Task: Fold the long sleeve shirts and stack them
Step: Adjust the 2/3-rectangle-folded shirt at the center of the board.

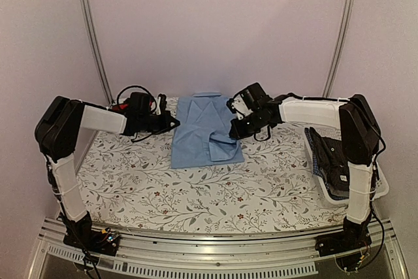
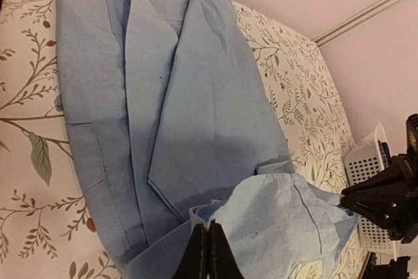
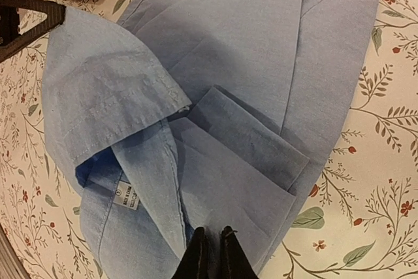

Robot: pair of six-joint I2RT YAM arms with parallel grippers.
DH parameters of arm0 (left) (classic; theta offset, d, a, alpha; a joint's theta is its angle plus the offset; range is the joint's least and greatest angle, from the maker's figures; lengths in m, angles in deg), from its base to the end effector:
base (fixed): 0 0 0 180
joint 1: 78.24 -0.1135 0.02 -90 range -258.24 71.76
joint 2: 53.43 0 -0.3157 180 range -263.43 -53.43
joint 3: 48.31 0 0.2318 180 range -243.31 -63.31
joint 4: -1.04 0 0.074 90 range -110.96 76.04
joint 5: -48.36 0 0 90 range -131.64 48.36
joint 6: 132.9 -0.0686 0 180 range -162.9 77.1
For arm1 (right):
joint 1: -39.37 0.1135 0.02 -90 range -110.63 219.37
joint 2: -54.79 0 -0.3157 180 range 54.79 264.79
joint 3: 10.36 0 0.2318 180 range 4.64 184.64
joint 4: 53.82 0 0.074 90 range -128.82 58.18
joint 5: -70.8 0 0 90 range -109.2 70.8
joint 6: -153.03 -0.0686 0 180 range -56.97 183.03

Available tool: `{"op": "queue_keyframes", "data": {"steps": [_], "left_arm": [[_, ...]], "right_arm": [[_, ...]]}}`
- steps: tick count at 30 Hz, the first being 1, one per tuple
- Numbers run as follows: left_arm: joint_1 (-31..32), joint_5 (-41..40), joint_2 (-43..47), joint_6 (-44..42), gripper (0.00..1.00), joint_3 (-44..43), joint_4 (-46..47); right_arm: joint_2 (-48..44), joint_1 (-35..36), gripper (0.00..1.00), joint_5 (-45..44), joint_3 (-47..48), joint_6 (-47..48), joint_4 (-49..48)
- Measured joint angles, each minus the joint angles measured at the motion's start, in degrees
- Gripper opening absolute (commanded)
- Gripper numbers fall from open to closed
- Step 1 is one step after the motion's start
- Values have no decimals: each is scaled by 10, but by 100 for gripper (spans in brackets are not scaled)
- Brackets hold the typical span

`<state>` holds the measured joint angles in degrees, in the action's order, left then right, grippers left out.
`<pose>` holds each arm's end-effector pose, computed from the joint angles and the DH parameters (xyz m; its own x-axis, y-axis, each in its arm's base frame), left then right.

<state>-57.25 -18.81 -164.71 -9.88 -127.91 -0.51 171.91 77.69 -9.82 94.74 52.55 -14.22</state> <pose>0.4075 -0.1848 0.2107 -0.7740 -0.2410 -0.5855 0.2521 0.7310 -0.6341 0.3686 0.3055 0.2352 -0.7305 -0.3486 -0.5873 -0.5678 0.7879 0.2386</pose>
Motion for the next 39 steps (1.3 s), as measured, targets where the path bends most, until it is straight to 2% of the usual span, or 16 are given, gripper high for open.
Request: {"op": "queue_keyframes", "data": {"steps": [9,20,30,39], "left_arm": [[5,12,37,-5,0,40,39],[11,21,66,-9,1,95,108],[11,-2,67,-13,2,108,146],[12,-47,48,-2,2,102,183]], "right_arm": [[-8,15,1,-49,-28,-10,-11],[-41,19,0,-159,-49,-39,-62],[32,7,5,-166,73,-48,-58],[103,-29,5,-139,134,-67,-27]]}}
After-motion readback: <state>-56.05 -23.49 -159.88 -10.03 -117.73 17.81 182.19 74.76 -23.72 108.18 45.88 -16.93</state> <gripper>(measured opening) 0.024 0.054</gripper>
